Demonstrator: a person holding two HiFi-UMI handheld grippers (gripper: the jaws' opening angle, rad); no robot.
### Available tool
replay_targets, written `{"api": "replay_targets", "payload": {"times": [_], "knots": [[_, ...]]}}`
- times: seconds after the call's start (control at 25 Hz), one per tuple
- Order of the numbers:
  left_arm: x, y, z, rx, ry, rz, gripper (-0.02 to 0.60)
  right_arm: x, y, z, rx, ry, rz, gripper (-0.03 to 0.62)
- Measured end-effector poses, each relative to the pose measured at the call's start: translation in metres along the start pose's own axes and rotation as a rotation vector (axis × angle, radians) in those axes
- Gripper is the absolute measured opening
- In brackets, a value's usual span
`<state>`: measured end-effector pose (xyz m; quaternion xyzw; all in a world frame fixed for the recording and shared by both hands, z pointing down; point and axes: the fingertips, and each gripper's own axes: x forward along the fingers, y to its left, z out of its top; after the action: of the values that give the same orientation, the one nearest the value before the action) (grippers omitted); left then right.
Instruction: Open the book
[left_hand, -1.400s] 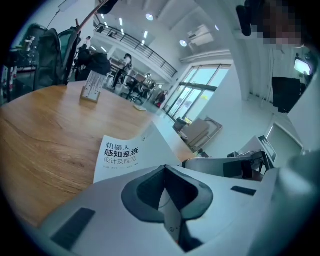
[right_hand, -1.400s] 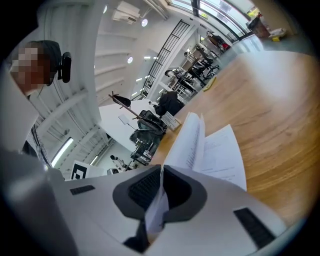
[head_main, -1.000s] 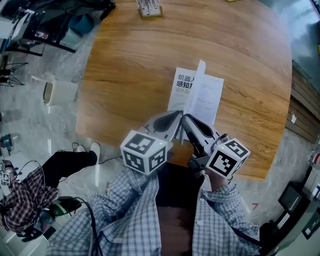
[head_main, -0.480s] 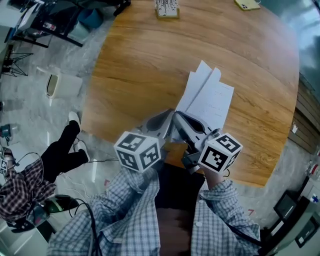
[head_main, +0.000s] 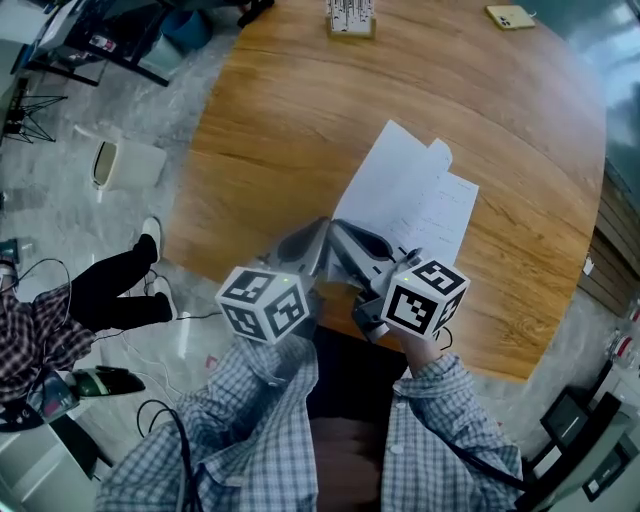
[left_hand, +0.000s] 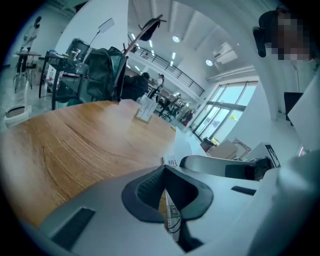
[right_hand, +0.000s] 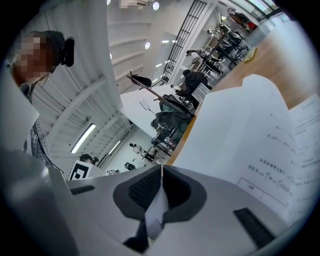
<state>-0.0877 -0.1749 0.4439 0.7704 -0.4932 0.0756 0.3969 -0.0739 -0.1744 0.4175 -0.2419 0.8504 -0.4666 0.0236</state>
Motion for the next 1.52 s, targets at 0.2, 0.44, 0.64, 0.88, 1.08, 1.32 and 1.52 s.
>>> {"api": "replay_targets", "payload": {"times": [0.2, 0.44, 0.64, 0.88, 1.08, 1.32, 1.52], "knots": [[-0.011, 0.026, 0.008, -0.006, -0.024, 0.057, 0.008, 0.028, 0.007, -0.006, -0.009, 0.036, 0.031, 0.025], [-0.028, 0.061, 0.012, -0.027, -0.056, 0.143, 0.008, 0.061, 0.015, -0.021, -0.02, 0.091, 0.067, 0.025], [-0.031, 0.099, 0.007, -0.039, -0.058, 0.209, 0.008, 0.096, 0.005, -0.037, -0.014, 0.119, 0.062, 0.025], [-0.035, 0.123, 0.009, -0.028, -0.056, 0.251, 0.008, 0.12, 0.002, -0.045, 0.067, 0.126, 0.058, 0.025], [-0.035, 0.119, 0.015, -0.005, -0.054, 0.216, 0.008, 0.119, 0.009, -0.039, 0.033, 0.116, 0.066, 0.025], [-0.021, 0.082, 0.021, 0.036, -0.059, 0.136, 0.008, 0.088, 0.011, -0.014, -0.064, 0.053, 0.036, 0.025], [-0.002, 0.044, 0.023, 0.092, -0.051, 0.042, 0.008, 0.046, 0.004, 0.016, -0.207, -0.039, -0.058, 0.025]]}}
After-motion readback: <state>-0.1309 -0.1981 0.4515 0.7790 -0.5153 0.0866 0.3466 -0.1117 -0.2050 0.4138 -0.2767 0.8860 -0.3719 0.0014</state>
